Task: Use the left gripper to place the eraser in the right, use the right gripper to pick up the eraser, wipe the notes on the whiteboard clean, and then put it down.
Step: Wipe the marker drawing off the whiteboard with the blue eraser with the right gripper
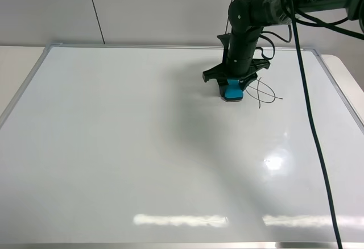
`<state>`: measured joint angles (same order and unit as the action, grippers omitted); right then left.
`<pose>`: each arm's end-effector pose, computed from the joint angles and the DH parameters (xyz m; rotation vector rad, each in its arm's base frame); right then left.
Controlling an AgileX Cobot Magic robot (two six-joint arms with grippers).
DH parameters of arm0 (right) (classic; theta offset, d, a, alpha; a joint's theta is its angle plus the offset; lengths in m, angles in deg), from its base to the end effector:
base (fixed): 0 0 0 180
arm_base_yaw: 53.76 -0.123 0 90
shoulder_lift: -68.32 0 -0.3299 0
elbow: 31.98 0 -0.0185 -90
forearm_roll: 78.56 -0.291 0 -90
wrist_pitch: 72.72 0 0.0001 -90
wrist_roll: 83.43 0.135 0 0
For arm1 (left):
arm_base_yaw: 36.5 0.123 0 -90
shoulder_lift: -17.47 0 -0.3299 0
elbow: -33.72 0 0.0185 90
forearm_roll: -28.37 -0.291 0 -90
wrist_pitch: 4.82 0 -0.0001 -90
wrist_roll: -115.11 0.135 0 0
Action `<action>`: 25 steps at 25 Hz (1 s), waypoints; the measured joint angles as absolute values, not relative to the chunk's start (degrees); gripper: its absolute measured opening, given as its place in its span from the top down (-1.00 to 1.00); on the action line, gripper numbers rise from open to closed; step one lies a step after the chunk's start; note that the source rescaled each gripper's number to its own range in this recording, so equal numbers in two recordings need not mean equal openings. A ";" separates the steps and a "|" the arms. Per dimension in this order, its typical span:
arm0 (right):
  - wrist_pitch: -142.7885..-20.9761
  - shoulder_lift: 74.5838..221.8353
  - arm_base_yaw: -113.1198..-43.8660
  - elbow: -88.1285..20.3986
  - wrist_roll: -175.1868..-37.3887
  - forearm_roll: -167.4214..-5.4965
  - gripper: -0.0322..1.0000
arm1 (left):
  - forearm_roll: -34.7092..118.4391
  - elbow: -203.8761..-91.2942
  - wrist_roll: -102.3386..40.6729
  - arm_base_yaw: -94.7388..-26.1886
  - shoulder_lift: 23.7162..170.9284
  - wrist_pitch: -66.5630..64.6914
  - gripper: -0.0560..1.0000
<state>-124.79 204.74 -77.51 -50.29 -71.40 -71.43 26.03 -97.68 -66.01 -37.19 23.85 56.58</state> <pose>0.4883 0.2004 0.0973 -0.4004 2.9185 -0.0692 0.0207 0.0046 0.2818 -0.0104 2.0306 0.0288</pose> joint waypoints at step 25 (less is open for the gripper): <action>-128.39 204.68 -61.80 -50.70 -74.76 -68.54 0.92 | 26.03 -97.68 -66.01 -37.19 23.85 56.58 -1.00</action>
<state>-128.39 204.68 -61.80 -50.70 -74.76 -68.54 26.03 -97.68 -66.01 -37.19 23.85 56.58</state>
